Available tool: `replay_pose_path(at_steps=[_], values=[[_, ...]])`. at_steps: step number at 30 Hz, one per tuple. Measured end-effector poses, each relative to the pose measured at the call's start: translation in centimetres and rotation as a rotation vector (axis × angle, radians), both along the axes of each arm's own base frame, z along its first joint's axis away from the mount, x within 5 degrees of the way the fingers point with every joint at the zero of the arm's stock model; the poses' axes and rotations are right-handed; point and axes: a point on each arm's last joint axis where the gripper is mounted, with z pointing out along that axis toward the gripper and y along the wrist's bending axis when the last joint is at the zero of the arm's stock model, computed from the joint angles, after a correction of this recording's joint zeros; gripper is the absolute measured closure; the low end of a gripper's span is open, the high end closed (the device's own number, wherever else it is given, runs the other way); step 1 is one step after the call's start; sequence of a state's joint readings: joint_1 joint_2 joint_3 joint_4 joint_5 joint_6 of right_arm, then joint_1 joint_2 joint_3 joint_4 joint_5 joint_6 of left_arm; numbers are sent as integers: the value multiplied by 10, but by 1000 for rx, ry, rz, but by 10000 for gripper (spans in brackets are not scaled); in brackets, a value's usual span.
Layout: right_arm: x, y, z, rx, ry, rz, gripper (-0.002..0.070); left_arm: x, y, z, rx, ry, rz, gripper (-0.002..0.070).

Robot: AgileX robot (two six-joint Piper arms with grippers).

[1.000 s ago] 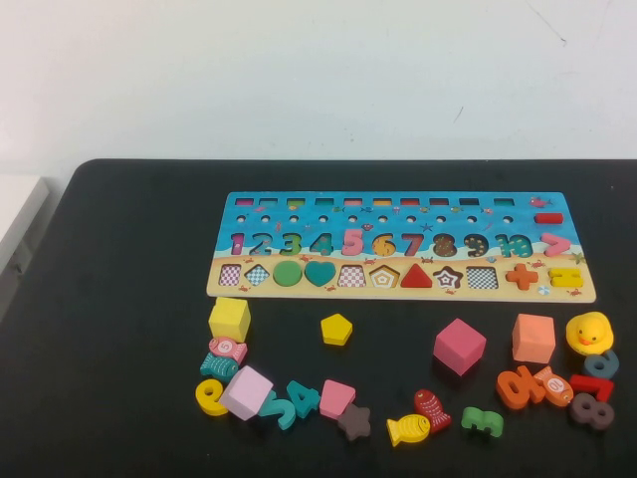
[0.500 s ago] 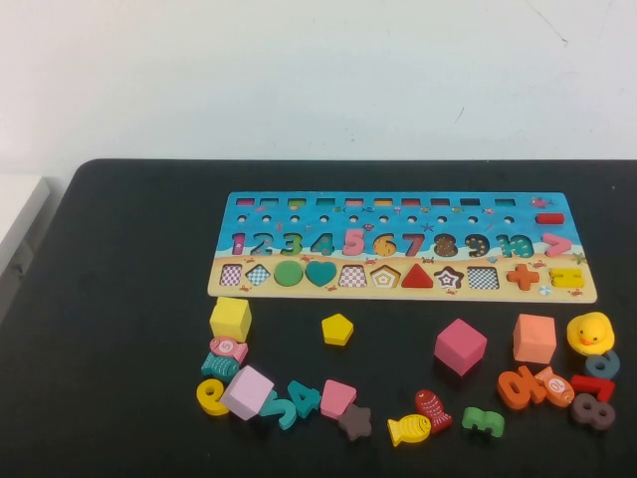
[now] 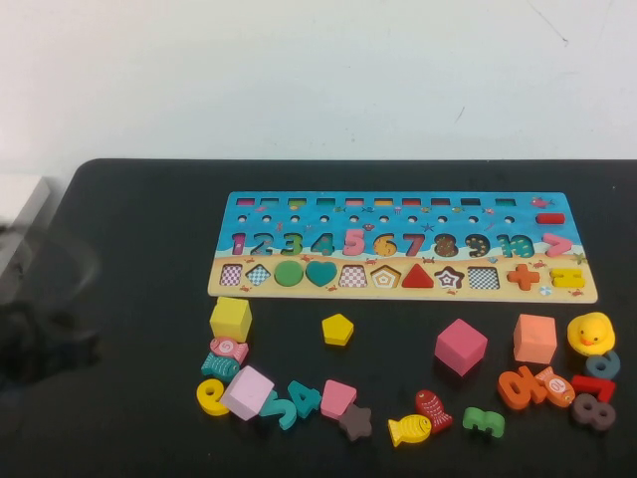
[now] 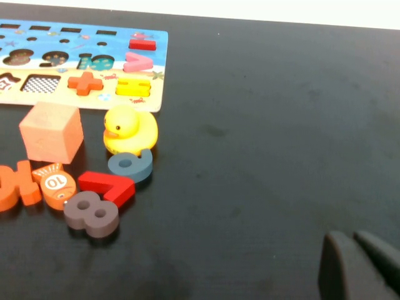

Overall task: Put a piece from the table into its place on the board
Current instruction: Pick up the "Pentagon"

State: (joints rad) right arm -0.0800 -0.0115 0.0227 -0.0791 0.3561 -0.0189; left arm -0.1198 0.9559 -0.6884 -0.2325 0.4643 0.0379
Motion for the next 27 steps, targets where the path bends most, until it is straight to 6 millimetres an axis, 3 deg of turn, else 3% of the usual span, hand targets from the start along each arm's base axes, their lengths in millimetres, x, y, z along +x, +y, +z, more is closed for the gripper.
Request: replay_pose_path(at_steps=[5,10,15,22,27], values=[[0,0,0,0,0,0,658,62,-33,-6,-31,180,-168,677],[0,0,0,0,0,0,658,108,-93,-19,-11,234,-336,677],[0,0,0,0,0,0,658,144,-149,-46,47,332,-412,676],[0,0,0,0,0,0,657,158,-198,-76,207,409,-436,654],[0,0,0,0,0,0,657,158,-215,-93,224,439,-444,471]])
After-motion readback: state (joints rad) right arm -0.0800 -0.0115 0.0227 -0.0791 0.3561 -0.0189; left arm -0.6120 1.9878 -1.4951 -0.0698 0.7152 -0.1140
